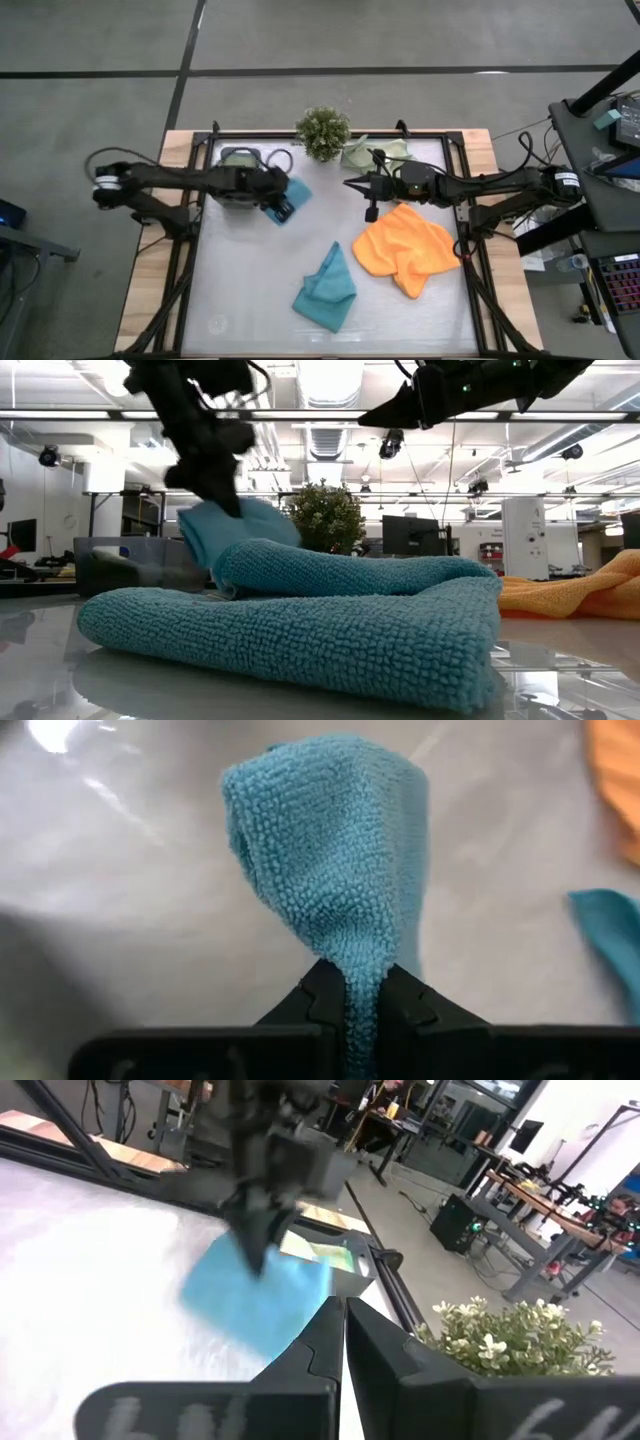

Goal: Fold microfiber towels
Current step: Put the blue microfiber cloth into the black bin

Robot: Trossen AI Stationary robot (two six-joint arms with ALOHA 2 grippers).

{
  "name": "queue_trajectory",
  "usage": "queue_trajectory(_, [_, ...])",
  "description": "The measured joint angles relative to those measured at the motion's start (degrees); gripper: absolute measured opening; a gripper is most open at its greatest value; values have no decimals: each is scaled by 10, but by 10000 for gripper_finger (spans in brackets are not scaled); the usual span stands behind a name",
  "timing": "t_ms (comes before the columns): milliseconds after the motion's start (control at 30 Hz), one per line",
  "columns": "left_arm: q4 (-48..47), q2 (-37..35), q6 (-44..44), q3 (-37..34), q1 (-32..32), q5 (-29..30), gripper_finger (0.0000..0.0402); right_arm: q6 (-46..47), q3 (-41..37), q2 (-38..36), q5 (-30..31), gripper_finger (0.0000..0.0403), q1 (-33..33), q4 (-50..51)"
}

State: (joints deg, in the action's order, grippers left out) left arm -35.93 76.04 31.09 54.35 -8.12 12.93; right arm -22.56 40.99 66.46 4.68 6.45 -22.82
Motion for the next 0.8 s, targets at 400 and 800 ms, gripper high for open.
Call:
queue_trajectory(400, [-159, -218, 1, -1, -113, 139, 6, 0, 0, 0, 0, 9, 0, -1])
queue_trajectory(800, [-142, -239, 39, -84, -221, 93, 6, 0, 0, 0, -1, 9, 0, -1])
